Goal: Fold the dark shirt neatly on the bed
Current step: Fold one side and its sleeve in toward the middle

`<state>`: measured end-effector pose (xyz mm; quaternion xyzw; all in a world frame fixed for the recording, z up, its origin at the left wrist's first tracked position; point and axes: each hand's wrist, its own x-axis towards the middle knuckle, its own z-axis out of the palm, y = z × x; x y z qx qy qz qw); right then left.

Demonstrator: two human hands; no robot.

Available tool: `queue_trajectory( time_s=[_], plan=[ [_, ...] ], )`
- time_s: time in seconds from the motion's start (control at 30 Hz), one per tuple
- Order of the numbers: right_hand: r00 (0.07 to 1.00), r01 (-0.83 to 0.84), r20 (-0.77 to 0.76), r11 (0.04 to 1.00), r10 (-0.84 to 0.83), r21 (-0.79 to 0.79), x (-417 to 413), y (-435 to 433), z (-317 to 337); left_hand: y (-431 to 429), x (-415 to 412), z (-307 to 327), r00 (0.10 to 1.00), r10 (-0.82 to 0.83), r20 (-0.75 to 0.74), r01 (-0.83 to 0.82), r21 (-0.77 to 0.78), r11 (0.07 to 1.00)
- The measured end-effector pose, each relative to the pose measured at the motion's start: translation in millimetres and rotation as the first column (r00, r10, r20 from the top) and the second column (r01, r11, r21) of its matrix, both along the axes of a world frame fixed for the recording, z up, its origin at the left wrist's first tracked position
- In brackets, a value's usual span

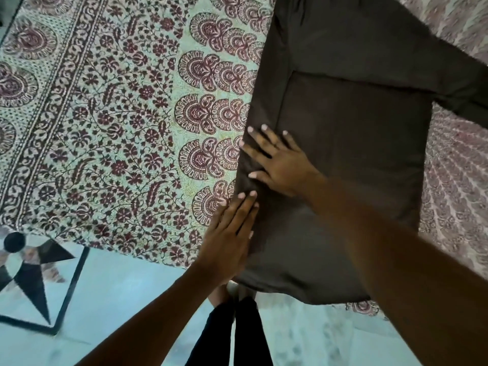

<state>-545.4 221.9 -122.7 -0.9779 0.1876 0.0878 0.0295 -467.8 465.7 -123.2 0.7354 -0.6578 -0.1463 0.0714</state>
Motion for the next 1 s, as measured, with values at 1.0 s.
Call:
queue_trajectory(
  time_s=[1.0],
  plan=[
    [0.95,-0.303,-0.028,0.938,0.312,0.165,-117.4,130.8,15.6,-30.2,54.6,11.3,0.999,-0.027,0.033,0.026,0.04,0.999]
  ],
)
